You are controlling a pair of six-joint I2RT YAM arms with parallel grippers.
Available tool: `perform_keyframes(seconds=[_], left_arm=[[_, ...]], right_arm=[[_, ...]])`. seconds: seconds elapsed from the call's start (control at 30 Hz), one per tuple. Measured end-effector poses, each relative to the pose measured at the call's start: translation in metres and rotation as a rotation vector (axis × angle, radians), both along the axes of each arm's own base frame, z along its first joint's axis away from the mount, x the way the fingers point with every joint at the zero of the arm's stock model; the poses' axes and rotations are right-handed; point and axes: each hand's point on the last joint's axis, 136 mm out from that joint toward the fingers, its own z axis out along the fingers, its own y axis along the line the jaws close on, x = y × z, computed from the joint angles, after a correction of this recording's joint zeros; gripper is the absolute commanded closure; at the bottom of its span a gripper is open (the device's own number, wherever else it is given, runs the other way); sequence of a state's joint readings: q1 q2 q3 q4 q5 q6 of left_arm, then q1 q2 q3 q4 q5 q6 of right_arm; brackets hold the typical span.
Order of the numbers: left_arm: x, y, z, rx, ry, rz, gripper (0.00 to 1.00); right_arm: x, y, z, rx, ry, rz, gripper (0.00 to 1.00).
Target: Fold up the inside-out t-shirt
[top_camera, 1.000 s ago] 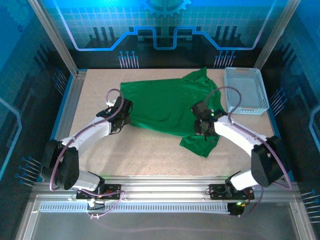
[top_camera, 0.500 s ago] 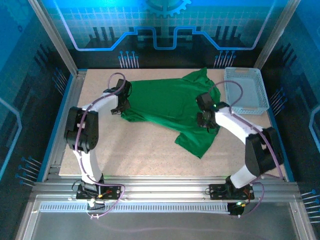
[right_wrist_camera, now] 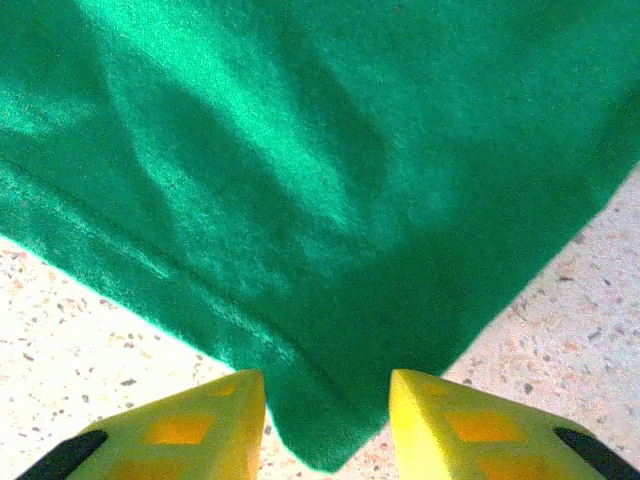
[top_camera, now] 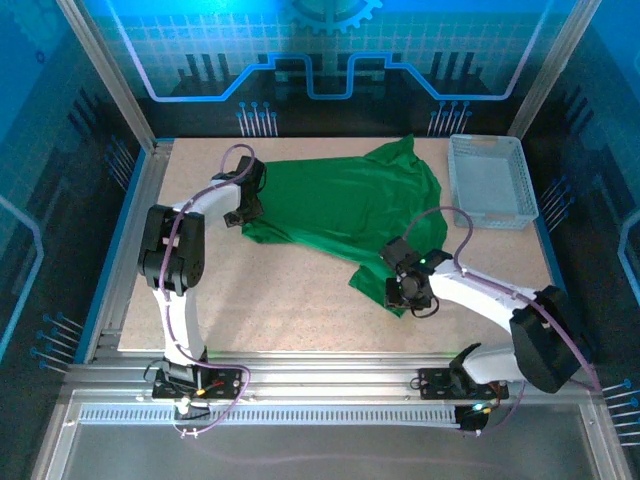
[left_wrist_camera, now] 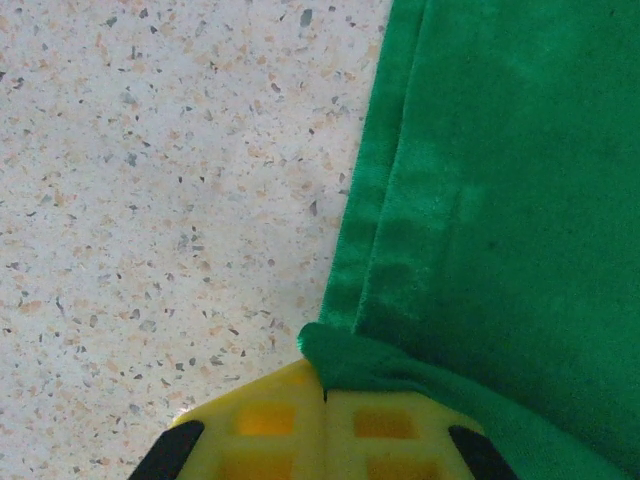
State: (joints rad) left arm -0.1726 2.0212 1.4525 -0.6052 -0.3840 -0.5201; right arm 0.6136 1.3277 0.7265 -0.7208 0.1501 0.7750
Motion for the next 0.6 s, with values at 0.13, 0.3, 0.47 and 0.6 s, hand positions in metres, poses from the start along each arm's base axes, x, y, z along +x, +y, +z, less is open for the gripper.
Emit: perform_keyframes(seconds=[0.13, 0.3, 0.47, 0.6], left_arm=[[0.0, 0.0, 0.0, 0.0, 0.001, 0.0, 0.99], [0.0, 0.0, 0.0, -0.001, 0.001, 0.0, 1.0], [0.0, -0.002, -0.001, -0.01, 0.002, -0.003, 1.0], [0.0, -0.003, -0.001, -0.015, 0.002, -0.004, 1.0]], right_arm=[[-0.01, -0.006, 0.001, -0.002, -0.002, -0.022, 0.62], [-0.019, -0.016, -0.004, -0.023, 0.007, -0.055, 0.61], [-0.021, -0.015, -0.013, -0.014, 0.015, -0.066, 0.6], [-0.017, -0.012, -0.021, -0.018, 0.022, -0.066, 0.6]])
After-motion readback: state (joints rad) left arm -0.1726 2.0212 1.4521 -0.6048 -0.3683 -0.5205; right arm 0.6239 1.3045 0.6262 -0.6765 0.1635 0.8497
